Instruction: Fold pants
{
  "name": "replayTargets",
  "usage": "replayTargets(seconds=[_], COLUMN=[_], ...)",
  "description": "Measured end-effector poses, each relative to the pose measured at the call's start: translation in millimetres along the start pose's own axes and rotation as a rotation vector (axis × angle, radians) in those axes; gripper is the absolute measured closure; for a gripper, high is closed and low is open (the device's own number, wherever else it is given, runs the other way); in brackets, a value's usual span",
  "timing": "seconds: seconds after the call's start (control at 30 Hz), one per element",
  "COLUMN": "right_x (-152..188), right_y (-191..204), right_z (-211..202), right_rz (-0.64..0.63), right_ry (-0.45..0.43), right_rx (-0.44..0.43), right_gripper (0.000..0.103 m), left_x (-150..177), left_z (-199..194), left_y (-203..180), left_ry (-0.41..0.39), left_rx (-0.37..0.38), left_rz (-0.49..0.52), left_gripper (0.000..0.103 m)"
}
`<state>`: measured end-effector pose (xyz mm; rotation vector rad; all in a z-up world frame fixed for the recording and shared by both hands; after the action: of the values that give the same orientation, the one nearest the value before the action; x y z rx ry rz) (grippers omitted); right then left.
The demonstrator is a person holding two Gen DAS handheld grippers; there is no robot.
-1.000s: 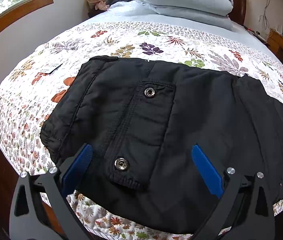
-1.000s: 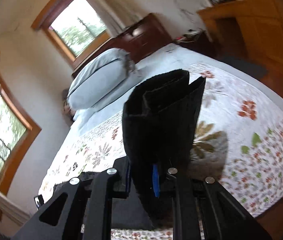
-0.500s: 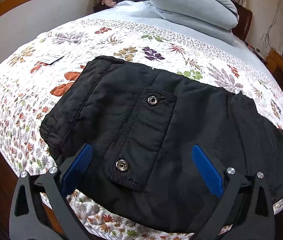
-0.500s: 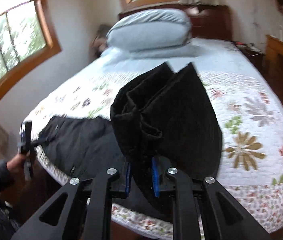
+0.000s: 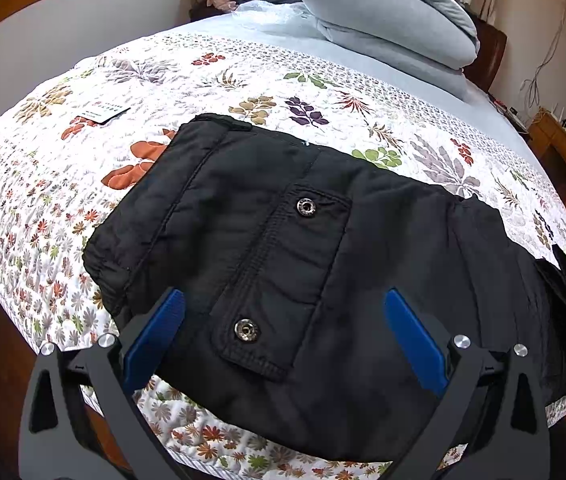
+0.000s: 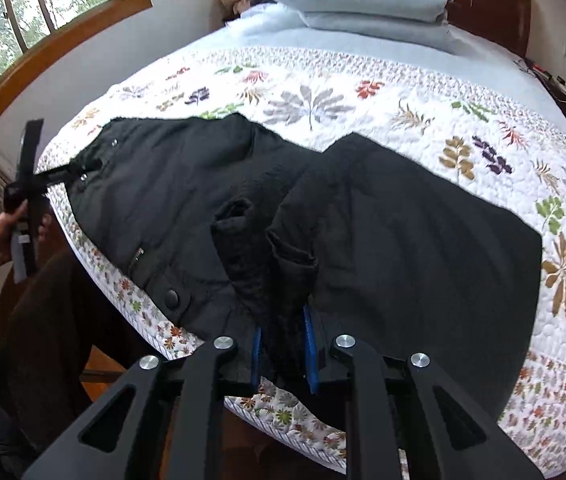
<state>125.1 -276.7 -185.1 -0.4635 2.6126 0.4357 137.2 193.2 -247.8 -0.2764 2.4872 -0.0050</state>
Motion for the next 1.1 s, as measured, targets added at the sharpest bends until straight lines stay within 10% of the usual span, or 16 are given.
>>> replayTargets(seconds=[0.47, 0.57, 0.93, 1.1], right_x=[6.8, 3.7, 6.4, 10.0], right_y=[24.7, 20.4, 22.0, 22.4], right_z=[4.8, 2.6, 31.2, 37.0], right_rz=[0.025, 0.002, 0.015, 0.034], right_ry=[0.016, -0.008, 0.047, 0.065], right_rx=[-0.182, -0.114, -0.111, -0.129], right_gripper=[0.036, 0.036, 0.086, 0.077], left_x=[-0.1, 0.3, 0.5, -2.8], left_z=[1.3, 1.3, 0.5, -18.5], left_y=[-1.1, -1.5, -1.5, 10.4], left_ry=[0.004, 0.004, 0.005, -0.011], left_rx=[0.001, 0.003, 0.005, 0.017], left_rz=[-0.001, -0.005, 0.0, -0.056], left_gripper=[0.003, 0.003, 0.003, 0.003])
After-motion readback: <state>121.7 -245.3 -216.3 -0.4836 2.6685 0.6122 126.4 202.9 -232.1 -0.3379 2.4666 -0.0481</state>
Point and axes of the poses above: each gripper's, at about its wrist camera, not at the fingertips, and z roughly the way its jaws point, y to its left, x to its underside, the point moved 6 cm from there along z, roughly the way its jaws point, and after that the axes turned 8 degrees about z, right-handed, at the moved point
